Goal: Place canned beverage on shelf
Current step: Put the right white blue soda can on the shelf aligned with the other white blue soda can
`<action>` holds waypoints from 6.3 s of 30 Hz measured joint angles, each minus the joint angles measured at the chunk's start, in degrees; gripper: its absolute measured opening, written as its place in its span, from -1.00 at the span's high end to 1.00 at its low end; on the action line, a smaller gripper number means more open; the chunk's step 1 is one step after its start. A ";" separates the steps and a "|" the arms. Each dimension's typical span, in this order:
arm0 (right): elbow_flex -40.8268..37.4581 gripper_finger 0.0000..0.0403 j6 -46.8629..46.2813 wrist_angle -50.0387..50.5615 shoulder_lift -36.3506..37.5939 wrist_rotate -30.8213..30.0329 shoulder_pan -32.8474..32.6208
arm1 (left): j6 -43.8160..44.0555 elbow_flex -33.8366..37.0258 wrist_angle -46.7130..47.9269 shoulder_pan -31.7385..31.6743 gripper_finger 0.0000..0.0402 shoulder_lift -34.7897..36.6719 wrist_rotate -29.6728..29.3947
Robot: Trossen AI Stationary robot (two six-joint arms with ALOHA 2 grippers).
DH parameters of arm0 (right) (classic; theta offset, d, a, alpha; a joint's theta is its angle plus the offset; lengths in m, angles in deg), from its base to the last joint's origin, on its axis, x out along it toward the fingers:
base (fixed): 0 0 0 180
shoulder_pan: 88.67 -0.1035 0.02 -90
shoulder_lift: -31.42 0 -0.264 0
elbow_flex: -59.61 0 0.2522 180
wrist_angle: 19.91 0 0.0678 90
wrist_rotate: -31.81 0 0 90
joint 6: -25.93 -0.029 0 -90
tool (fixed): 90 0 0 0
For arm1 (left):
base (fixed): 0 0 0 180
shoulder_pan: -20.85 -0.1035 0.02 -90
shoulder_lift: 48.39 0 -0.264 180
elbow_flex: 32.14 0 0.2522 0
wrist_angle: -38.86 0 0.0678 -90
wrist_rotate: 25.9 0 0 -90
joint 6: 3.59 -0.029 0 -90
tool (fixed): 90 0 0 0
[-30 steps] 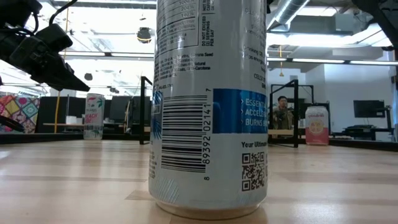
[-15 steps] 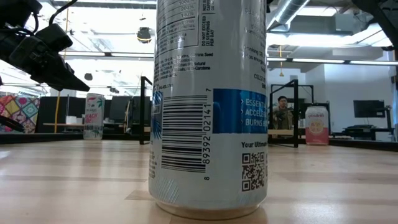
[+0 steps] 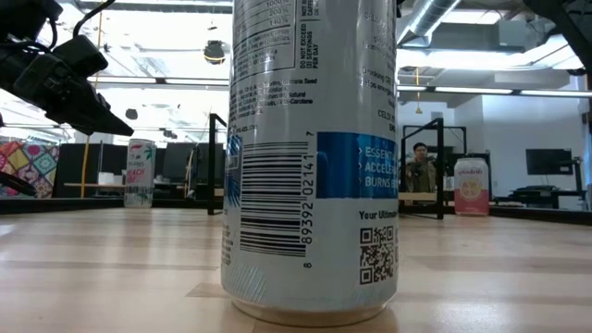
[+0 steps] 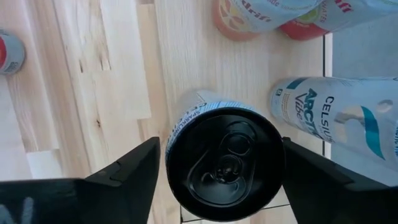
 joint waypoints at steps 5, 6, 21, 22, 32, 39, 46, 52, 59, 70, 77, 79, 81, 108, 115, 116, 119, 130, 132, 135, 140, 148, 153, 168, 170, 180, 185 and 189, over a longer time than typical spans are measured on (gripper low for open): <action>0.02 -0.65 -1.28 0.79 0.00 -2.61 -0.62 | 0.01 0.00 0.00 0.00 0.95 0.00 0.00; 0.33 -0.68 -1.24 1.56 -0.04 -2.92 -0.78 | 0.00 0.00 0.00 0.00 0.95 0.00 0.00; 12.24 -0.94 -10.37 9.18 -0.04 -5.80 -1.54 | 0.00 0.00 -0.01 -0.02 0.95 0.00 0.00; 13.00 -0.94 -13.99 9.87 -0.02 -5.71 -1.54 | 0.02 0.00 -0.02 -0.01 0.95 0.00 0.00; 12.92 -0.89 -51.83 13.26 -0.40 -1.59 -1.54 | 0.00 0.00 0.00 -0.02 0.95 0.00 0.00; 13.00 -0.88 -53.78 10.92 -2.35 -2.26 -1.58 | 0.00 0.00 0.00 -0.02 0.95 0.00 0.00; 12.90 -0.88 -53.82 10.84 -5.16 -2.33 -1.89 | 0.00 0.00 -0.02 -0.02 0.95 0.00 -0.02; 12.90 -0.88 -53.47 10.77 -8.08 -2.35 -1.89 | 0.00 0.00 0.00 -0.02 0.95 0.00 -0.02; 12.90 -0.85 -52.25 11.56 -9.07 -2.42 -1.89 | 0.00 0.00 -0.01 -0.02 0.95 -0.02 0.00; 12.90 -0.20 -50.67 13.08 -9.05 -2.86 -1.47 | 0.00 0.00 -0.02 -0.02 0.95 0.00 -0.02; 12.92 -0.06 -44.24 13.74 -8.98 -3.66 -0.80 | 0.00 0.00 -0.02 -0.02 0.95 -0.01 -0.02; 12.92 -0.06 -39.86 13.78 -8.96 -3.62 -0.48 | 0.00 0.00 -0.02 -0.02 0.95 -0.02 -0.02; 12.93 -0.11 -34.58 13.76 -8.96 -3.56 -0.28 | 0.00 0.00 -0.02 -0.02 0.95 -0.02 -0.02; 12.87 -0.16 -7.15 11.54 -1.80 -2.04 -0.34 | 0.00 0.00 -0.01 -0.02 0.95 -0.02 0.00; 12.92 -0.16 5.22 12.95 -1.96 -2.37 -0.74 | 0.00 0.00 -0.01 -0.02 0.95 -0.02 0.00; 12.92 -0.16 7.67 13.24 -2.05 -2.54 -0.90 | 0.00 0.00 -0.02 -0.02 0.95 -0.01 0.00; 12.90 -0.16 12.59 13.35 -2.21 -2.49 -1.31 | 0.00 0.00 -0.02 -0.02 0.95 -0.02 0.00; 12.90 -0.16 26.35 11.34 -2.19 -2.46 -0.75 | 0.00 0.00 -0.01 -0.02 0.95 -0.02 -0.01; 12.90 -0.16 26.43 11.15 -2.19 -2.50 -0.75 | 0.00 0.01 -0.02 -0.02 0.95 -0.02 -0.01; 12.90 -0.16 26.77 11.04 -2.19 -2.46 -0.78 | 0.00 0.02 0.00 0.00 0.95 -0.02 0.00; 12.90 -0.16 33.47 11.00 -2.19 -2.28 -0.78 | 0.00 0.00 0.00 -0.02 0.95 -0.01 0.00; 12.90 -0.16 35.22 10.16 -2.19 -2.24 -0.38 | 0.01 0.00 -0.02 -0.02 0.95 -0.02 -0.01; 12.90 -0.16 35.29 8.76 -2.19 -2.06 -0.39 | 0.00 0.00 -0.01 -0.02 0.95 -0.02 -0.01; 12.90 -0.17 34.58 5.40 -2.19 -4.32 -1.70 | 0.00 0.00 0.00 -0.01 0.95 -0.02 -0.01; 12.92 -0.17 32.62 5.40 -2.19 -3.44 -1.73 | 0.00 0.01 -0.02 -0.02 0.95 -0.02 0.00; 11.15 -0.15 34.58 10.16 -2.08 -0.19 -0.79 | 0.00 0.01 -0.02 -0.02 0.95 -0.02 -0.02; 6.10 -0.15 35.27 8.52 -2.19 0.04 -0.81 | 0.00 0.00 0.00 0.00 0.95 -0.02 -0.02; 3.57 -0.15 35.19 6.57 -2.27 -3.47 -0.88 | 0.00 0.00 0.00 0.00 0.95 0.00 0.00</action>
